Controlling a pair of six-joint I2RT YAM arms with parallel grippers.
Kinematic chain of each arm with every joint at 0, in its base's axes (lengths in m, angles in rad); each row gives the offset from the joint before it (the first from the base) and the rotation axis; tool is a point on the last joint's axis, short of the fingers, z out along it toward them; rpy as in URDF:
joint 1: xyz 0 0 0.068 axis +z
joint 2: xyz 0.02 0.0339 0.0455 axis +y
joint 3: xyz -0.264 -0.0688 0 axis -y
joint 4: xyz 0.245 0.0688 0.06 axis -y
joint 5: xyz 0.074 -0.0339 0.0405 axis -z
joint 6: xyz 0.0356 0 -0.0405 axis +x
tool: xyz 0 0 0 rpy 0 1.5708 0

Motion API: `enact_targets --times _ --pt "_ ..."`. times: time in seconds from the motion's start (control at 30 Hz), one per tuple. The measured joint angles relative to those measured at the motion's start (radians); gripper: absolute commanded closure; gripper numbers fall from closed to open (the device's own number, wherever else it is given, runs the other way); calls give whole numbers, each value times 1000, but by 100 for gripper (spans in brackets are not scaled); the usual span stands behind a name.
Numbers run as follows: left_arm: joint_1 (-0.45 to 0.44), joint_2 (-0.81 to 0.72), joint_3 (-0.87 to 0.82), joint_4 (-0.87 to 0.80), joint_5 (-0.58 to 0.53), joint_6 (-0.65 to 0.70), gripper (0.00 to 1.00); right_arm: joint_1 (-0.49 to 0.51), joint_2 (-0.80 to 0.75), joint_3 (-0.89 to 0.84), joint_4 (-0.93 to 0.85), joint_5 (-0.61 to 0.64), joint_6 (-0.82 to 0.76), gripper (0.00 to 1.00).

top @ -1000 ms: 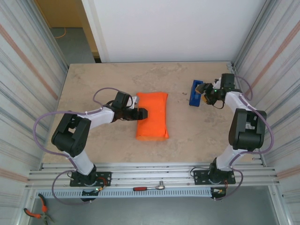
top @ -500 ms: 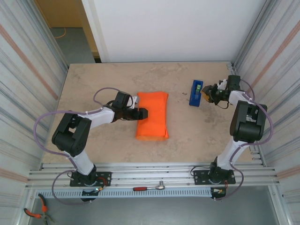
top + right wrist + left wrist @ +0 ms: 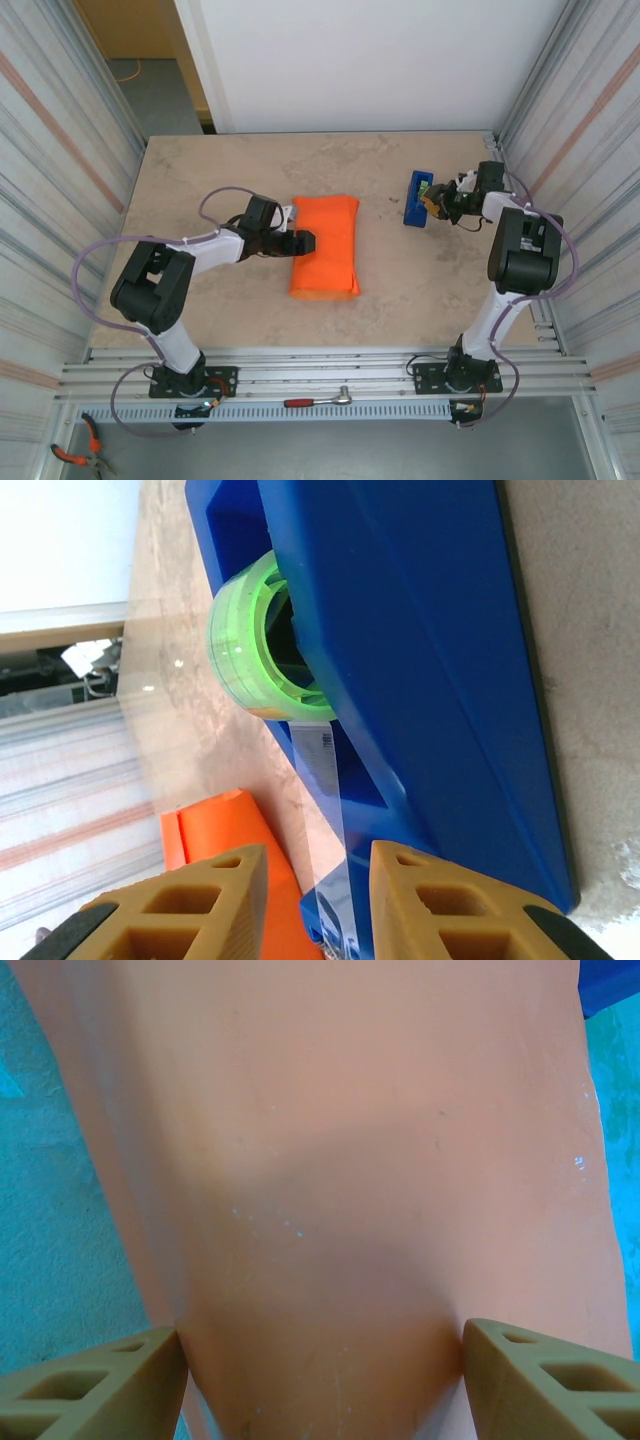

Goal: Wrap the gift box in paper

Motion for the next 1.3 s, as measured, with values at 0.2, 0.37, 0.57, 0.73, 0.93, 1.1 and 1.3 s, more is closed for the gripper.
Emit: enact_targets --times 0.2,0.37,0.57,0.73,0.93,1.1,1.3 --pt "0 0 -2 3 0 0 29 6 17 5 0 -6 0 72" --pt "0 0 -2 3 0 0 29 5 29 5 2 -6 0 75" --pt "0 0 -2 3 0 0 29 -5 30 5 34 -26 11 78" --pt "0 0 -2 3 0 0 29 -12 32 4 52 -32 11 82" --pt "0 0 -2 3 0 0 29 -12 49 4 56 -36 11 82" --pt "0 0 -2 3 0 0 29 -12 55 4 60 -51 11 84" --pt "0 0 -2 3 0 0 29 -12 60 4 62 -55 13 95"
